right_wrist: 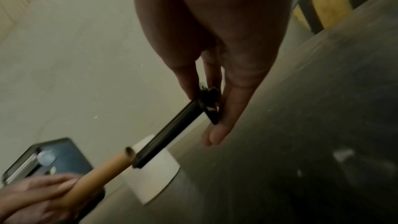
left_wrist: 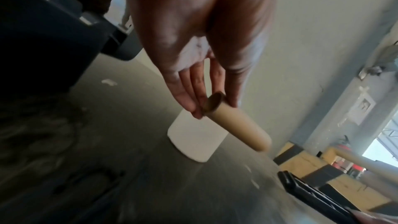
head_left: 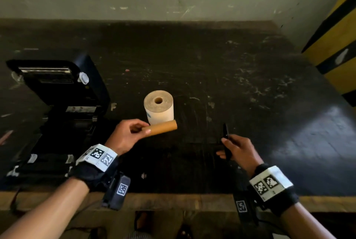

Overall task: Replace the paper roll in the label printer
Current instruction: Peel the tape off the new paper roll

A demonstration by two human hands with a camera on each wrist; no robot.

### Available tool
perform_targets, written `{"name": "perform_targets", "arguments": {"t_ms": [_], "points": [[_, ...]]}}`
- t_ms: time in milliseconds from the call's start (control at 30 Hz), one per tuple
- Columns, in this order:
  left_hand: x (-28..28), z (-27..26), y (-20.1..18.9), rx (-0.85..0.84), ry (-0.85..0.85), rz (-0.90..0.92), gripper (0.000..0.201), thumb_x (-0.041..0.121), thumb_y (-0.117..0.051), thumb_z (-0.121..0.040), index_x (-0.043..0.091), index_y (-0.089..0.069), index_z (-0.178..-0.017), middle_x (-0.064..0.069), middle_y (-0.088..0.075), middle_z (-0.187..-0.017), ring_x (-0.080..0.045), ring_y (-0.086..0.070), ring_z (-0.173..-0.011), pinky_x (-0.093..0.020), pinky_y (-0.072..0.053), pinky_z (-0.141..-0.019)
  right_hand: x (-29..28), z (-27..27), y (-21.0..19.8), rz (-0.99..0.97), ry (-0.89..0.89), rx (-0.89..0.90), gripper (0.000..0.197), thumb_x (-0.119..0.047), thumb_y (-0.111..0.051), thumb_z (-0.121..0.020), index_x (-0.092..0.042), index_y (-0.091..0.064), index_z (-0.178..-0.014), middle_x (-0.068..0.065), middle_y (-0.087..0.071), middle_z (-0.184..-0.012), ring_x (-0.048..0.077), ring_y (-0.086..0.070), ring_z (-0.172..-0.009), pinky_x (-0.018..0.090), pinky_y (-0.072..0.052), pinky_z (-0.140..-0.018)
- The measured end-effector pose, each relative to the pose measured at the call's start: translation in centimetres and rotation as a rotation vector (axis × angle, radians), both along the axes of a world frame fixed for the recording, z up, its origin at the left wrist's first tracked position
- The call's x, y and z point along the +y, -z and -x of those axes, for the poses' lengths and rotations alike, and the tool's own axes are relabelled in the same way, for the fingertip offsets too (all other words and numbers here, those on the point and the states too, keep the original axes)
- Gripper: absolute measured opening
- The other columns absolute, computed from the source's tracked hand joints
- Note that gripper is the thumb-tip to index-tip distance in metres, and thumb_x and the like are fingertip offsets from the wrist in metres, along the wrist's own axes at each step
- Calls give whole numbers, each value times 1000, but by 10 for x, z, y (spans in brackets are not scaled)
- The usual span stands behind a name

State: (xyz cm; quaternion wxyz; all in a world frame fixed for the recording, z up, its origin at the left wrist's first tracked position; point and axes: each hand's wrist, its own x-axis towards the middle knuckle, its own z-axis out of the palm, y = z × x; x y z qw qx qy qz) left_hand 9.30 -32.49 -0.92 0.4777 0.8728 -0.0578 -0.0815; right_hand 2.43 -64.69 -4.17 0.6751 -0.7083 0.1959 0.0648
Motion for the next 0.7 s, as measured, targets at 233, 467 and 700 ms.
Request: {"name": "perform_targets", "arguments": {"t_ms": [233, 467, 700], "points": [[-23, 19, 40, -2, 77, -170, 21, 16, -73, -76, 15, -68, -96, -2, -70, -90, -12, -64, -83, -24, -52, -78, 53, -3, 29, 640, -308, 42, 18, -33, -64, -84, -15, -67, -83, 2, -64, -76, 9, -57, -68, 21, -40, -63], [-14, 13, 51, -46, 166, -226, 28, 24, -72, -77, 15, -65, -103, -2, -65, -100, -13, -60, -94, -34, -50, -86, 57, -1, 20, 710, -366, 92, 18, -35, -64, -83, -17, -68, -81, -1, -61, -81, 15, -60, -76, 26, -45, -68], [-13, -18, 23, 26, -237, -31, 44, 34, -39, -96, 10, -43, -133, -12, -46, -140, -25, -42, -128, -33, -30, -105, 78, -44, -22, 821, -419, -221, 46, -31, -61, -87, -18, -51, -130, 2, -51, -132, 18, -48, -121, 28, -40, -100]]}}
